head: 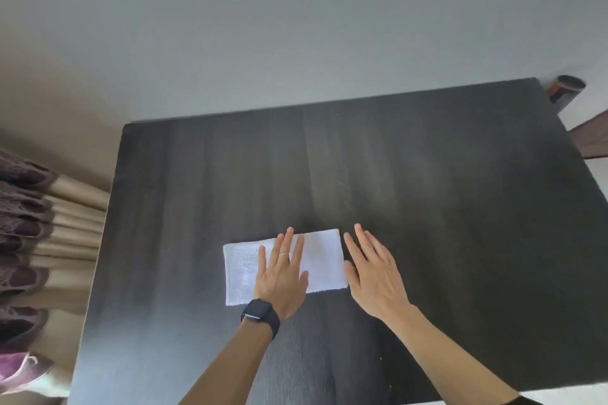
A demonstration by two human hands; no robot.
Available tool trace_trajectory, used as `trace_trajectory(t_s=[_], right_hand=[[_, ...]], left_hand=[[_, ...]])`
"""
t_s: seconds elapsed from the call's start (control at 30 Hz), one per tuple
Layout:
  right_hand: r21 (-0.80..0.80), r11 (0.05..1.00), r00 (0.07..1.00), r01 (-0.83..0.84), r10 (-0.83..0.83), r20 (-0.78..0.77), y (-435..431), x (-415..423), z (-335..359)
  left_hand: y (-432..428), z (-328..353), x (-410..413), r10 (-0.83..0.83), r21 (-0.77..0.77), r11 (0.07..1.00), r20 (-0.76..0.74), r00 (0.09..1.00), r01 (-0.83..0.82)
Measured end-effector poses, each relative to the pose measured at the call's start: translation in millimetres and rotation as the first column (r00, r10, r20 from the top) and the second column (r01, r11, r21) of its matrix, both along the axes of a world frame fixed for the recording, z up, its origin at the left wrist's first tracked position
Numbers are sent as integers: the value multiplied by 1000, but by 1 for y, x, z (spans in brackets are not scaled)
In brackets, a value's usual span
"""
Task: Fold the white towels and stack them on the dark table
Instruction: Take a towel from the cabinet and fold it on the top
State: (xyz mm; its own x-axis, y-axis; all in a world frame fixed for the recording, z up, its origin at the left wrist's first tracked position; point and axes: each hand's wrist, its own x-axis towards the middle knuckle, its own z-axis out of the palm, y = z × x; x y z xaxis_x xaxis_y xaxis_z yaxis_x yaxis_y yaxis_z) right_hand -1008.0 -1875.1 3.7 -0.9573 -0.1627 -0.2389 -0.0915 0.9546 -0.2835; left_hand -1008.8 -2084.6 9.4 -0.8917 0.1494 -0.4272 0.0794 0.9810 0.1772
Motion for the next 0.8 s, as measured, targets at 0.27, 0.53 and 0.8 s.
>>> trace_trajectory(t_s=[0.27, 0.53, 0.8], right_hand=[[-115, 941, 925, 319, -335, -177, 106, 61, 131], [-96, 580, 446, 809, -712, -542, 218, 188, 249], [-228, 215, -53, 950, -607, -793, 276, 372, 349]], left_hand=[[89, 110, 1, -46, 234, 971, -42, 998, 54], [265, 224, 1, -525, 385, 699, -297, 798, 603], [441, 338, 116, -736, 283, 184, -595, 323, 941]])
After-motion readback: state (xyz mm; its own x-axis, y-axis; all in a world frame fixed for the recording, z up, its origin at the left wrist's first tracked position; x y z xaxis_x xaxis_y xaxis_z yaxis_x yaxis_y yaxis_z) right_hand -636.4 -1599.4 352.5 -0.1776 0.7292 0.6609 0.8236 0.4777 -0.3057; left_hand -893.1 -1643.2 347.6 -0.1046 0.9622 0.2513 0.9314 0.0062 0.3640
